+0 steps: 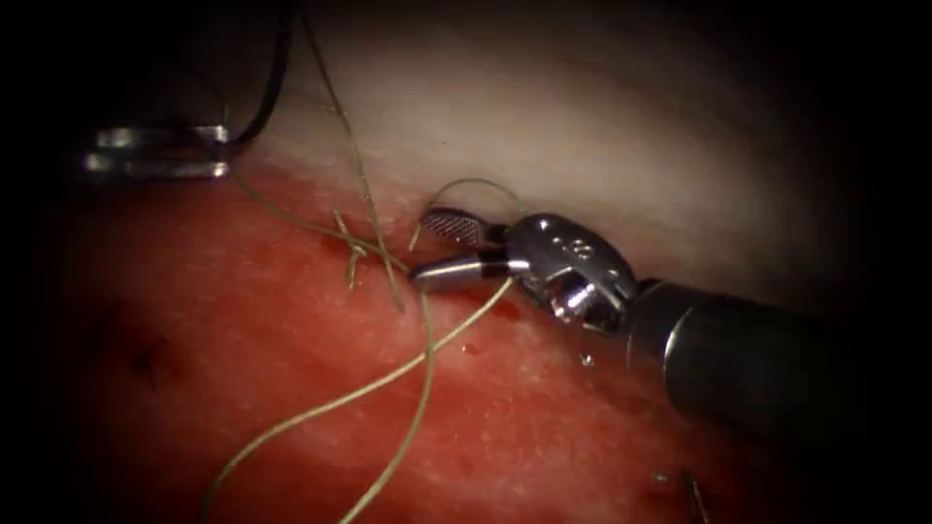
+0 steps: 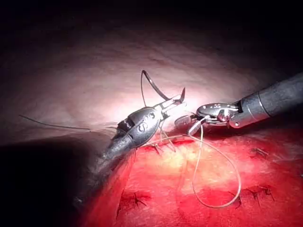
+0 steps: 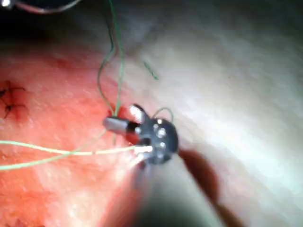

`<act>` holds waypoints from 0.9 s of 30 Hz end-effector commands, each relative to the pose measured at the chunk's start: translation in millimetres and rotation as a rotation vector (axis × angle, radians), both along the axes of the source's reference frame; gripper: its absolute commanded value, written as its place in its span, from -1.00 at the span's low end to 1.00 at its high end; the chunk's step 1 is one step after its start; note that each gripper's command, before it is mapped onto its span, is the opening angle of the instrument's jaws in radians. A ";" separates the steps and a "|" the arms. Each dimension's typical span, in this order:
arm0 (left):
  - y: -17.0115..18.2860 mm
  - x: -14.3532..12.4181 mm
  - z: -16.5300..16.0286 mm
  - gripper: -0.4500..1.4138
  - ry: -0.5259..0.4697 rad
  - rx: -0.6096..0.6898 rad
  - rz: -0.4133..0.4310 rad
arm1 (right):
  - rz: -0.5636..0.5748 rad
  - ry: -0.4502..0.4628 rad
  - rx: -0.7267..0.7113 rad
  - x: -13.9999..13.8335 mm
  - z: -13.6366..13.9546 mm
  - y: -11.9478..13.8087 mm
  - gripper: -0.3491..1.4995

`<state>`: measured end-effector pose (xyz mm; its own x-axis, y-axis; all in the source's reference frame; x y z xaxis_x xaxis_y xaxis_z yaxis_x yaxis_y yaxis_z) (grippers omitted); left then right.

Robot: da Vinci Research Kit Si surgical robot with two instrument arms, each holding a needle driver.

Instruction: Wound Closure

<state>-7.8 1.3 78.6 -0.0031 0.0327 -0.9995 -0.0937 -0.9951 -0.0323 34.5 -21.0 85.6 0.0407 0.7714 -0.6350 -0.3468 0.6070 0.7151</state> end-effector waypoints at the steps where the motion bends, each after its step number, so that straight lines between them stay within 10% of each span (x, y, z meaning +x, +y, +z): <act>1: 0.0 -0.6 0.8 -1.00 -0.004 -0.002 -0.002 | -0.005 -0.002 0.000 0.7 0.5 0.1 0.33; 27: -0.9 -2.0 3.4 -1.00 0.011 0.003 0.065 | -0.215 -0.074 0.030 -0.9 3.8 -2.5 0.33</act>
<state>-9.3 0.3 81.4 -0.0176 0.0345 -0.9992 -0.0281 -0.9990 -0.0340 33.0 -23.7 88.9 0.2532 0.7588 -0.6000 -0.2638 0.6509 0.7119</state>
